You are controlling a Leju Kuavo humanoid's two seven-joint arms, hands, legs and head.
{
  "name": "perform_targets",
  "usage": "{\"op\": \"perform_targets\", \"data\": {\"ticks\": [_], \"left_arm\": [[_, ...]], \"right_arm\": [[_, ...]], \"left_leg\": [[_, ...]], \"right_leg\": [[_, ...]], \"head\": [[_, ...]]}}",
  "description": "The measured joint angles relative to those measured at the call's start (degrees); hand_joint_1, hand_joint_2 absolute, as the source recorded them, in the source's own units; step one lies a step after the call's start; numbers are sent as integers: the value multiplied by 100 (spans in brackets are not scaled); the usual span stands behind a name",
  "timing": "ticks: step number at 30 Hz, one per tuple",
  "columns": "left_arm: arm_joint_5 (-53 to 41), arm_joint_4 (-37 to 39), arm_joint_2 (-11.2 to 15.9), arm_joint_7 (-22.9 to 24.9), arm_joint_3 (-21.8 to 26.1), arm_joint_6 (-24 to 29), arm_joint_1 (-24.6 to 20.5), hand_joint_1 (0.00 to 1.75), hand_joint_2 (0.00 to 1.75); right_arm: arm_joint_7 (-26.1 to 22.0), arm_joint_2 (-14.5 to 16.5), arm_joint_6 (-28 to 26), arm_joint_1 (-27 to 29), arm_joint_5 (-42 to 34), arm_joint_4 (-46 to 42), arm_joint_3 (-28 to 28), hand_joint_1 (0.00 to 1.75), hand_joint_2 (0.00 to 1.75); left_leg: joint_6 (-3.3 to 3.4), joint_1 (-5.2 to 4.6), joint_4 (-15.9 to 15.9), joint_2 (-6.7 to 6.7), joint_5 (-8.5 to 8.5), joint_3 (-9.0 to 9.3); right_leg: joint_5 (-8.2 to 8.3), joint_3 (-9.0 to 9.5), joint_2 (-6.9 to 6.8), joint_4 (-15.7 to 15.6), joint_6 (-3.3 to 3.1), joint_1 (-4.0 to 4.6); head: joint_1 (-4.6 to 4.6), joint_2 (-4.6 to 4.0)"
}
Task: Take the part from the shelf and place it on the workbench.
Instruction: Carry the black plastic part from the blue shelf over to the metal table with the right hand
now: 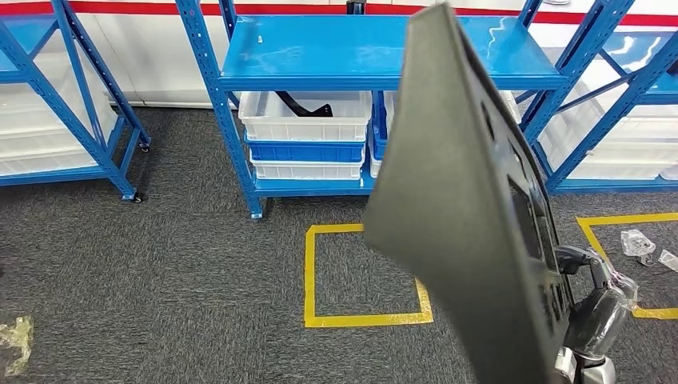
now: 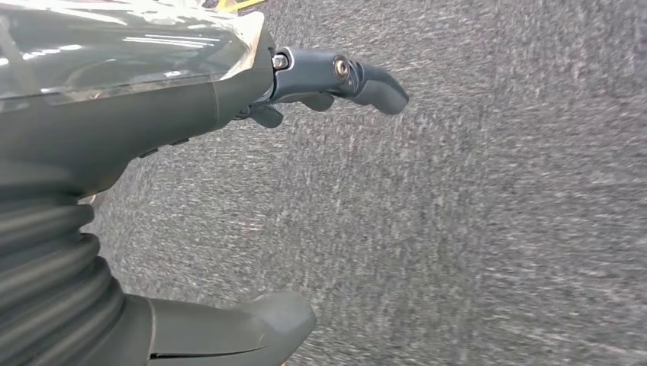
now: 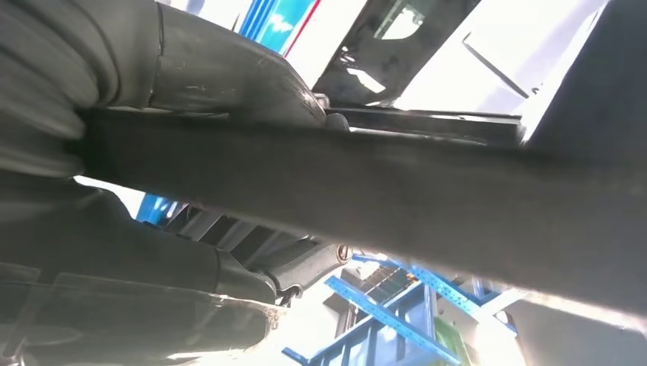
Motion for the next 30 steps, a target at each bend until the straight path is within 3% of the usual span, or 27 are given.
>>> {"op": "perform_targets", "data": {"ticks": [1, 2, 3, 4, 6, 8, 10, 12, 13, 14, 16, 17, 18, 19, 20, 22, 24, 27, 28, 30], "left_arm": [[-3, 2, 4, -13, 0, -8, 0, 0, 175], [-8, 3, 5, -25, -1, -16, 0, 0, 175], [-12, 5, 5, -34, -1, -23, 0, 0, 175], [-16, 5, 6, -40, -2, -28, 0, 0, 175], [-18, 5, 7, -47, -2, -32, -1, 0, 175], [-23, 5, 7, -54, -2, -32, -3, 0, 175], [-54, 7, 12, -57, -3, -34, -2, 0, 175], [-96, 11, 23, -53, -6, -39, 6, 0, 175], [-111, 13, 28, -51, -8, -43, 9, 0, 175], [-121, 15, 33, -47, -10, -46, 11, 0, 175], [-131, 15, 44, -42, -15, -62, 11, 0, 175], [-133, 15, 49, -40, -16, -72, 11, 0, 175], [-134, 15, 54, -38, -17, -80, 11, 0, 175], [-136, 15, 57, -37, -19, -86, 11, 0, 175], [-136, 15, 58, -36, -19, -87, 10, 0, 175], [-136, 15, 70, -33, -21, -87, 4, 0, 175], [-139, 15, 86, -32, -24, -87, -3, 0, 175], [-74, 14, 98, -78, -19, -141, -13, 0, 175], [-19, 8, 117, -98, -9, -211, -38, 0, 175], [65, -16, 177, -69, 11, -399, -137, 0, 175]], "right_arm": [[2, 0, 1, 12, 10, -1, -15, 171, 175], [5, 1, 1, 27, 19, -1, -27, 171, 175], [12, 2, 1, 43, 28, -2, -37, 171, 175], [20, 3, 1, 58, 34, -6, -45, 171, 175], [33, 4, 0, 68, 45, -28, -64, 171, 175], [36, 5, -1, 70, 51, -64, -82, 171, 175], [35, 9, -1, 87, 54, -94, -101, 171, 175], [34, 19, -2, 102, 55, -113, -125, 171, 175], [34, 23, -1, 110, 54, -122, -136, 171, 175], [35, 29, -1, 118, 51, -131, -147, 171, 175], [35, 35, 1, 139, 40, -149, -170, 171, 175], [32, 38, 1, 148, 34, -154, -180, 171, 175], [28, 42, 0, 155, 28, -158, -187, 171, 175], [21, 48, -1, 162, 23, -162, -196, 171, 175], [14, 53, -1, 169, 21, -167, -205, 171, 175], [1, 62, -1, 182, 20, -182, -224, 171, 175], [-5, 68, -1, 192, 19, -193, -235, 171, 175], [-6, 75, -2, 191, -3, -201, -238, 171, 175], [-2, 68, -2, 180, -14, -200, -234, 171, 175], [19, 49, -1, 112, 4, -183, -223, 171, 175]], "left_leg": [[14, -7, 2, 12, 68, -83], [13, -16, 6, 21, 136, -159], [10, -25, 11, 29, 204, -236], [0, -30, 15, 34, 270, -309], [-38, -34, 30, 37, 392, -445], [-94, -50, 41, 35, 506, -535], [-147, -61, 32, 33, 618, -569], [-205, -48, 59, 14, 609, -612], [-241, -36, 163, 1, 459, -653], [-278, -23, 380, -14, 206, -717], [-337, 3, 1093, -25, -392, -873], [-353, 11, 1450, -27, -565, -924], [-358, 16, 1668, -27, -607, -913], [-353, 18, 1685, -27, -532, -805], [-334, 18, 1482, -28, -390, -594], [-252, 4, 684, -45, -227, -13], [-179, -30, 116, -61, -263, 333], [-102, -62, -44, -40, -174, 292], [-67, -51, -84, -25, -96, 241], [-27, -18, -138, 7, 78, 94]], "right_leg": [[-229, -80, 6, 380, -12, 0], [-355, -113, 12, 705, 7, 2], [-366, -80, 16, 894, 50, 3], [-270, 53, 19, 868, 105, 2], [-40, 605, 21, 197, 170, 1], [-49, 1183, 33, -677, 120, 37], [-113, 1330, 47, -996, 43, 87], [-41, 1217, 39, -970, -53, 53], [8, 1166, 28, -964, -125, 33], [68, 1105, 16, -965, -195, 14], [188, 986, 1, -950, -277, 38], [248, 908, -1, -929, -281, 51], [299, 823, -1, -898, -276, 60], [340, 724, -1, -855, -268, 67], [371, 634, 0, -806, -253, 72], [421, 501, 0, -717, -222, 83], [490, 429, -10, -680, -150, 80], [597, 354, -24, -691, -44, 65], [535, 305, -17, -641, -40, 70], [130, 123, 4, -227, -75, 72]], "head": [[5, 0], [5, 0], [5, 0], [5, 0], [5, 0], [2, 0], [-4, 0], [-9, 0], [-13, 0], [-16, 0], [-21, 0], [-23, 0], [-22, 0], [-24, 0], [-24, 0], [-23, 0], [-20, 0], [-22, 1], [-17, 1], [-4, 0]]}}
